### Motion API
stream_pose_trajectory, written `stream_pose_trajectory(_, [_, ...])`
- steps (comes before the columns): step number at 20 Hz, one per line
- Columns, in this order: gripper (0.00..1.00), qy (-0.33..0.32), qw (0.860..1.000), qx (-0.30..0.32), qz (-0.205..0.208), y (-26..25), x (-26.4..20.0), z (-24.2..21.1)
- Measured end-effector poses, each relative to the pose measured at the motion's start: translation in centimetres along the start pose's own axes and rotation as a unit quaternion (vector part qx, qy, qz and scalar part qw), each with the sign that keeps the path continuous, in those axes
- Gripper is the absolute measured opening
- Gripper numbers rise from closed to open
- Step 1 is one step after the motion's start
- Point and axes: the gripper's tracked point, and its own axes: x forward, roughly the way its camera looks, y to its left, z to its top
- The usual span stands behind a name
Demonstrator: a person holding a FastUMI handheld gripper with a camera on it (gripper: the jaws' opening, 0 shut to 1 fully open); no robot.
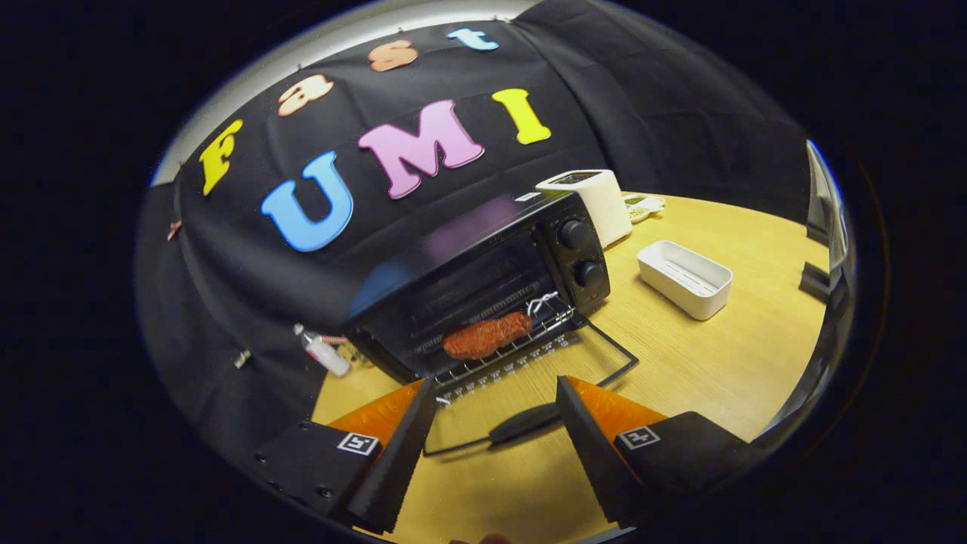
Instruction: Open the toaster oven, put the food inside, and close the toaster oven door.
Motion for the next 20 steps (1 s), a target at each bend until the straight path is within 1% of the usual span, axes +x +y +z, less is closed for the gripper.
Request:
stream_pose_trajectory(4, [0.99, 0.054, 0.996, -0.066, -0.013, -1.3, -0.1, -4.2])
stream_pose_trajectory(6, [0.99, 0.069, 0.992, -0.105, -0.032, -2.3, 0.3, -5.5])
stream_pose_trajectory(9, [0.99, 0.101, 0.983, -0.15, -0.035, -3.2, 1.2, -8.0])
stream_pose_trajectory(10, [0.99, 0.111, 0.981, -0.159, -0.029, -3.2, 1.1, -9.4])
stream_pose_trajectory(12, [0.99, 0.124, 0.978, -0.167, -0.021, -3.3, 1.9, -10.5])
stream_pose_trajectory(16, [0.99, 0.133, 0.976, -0.172, -0.014, -3.4, 2.5, -11.1])
stream_pose_trajectory(20, [0.99, 0.131, 0.974, -0.182, -0.005, -2.9, 4.5, -10.6])
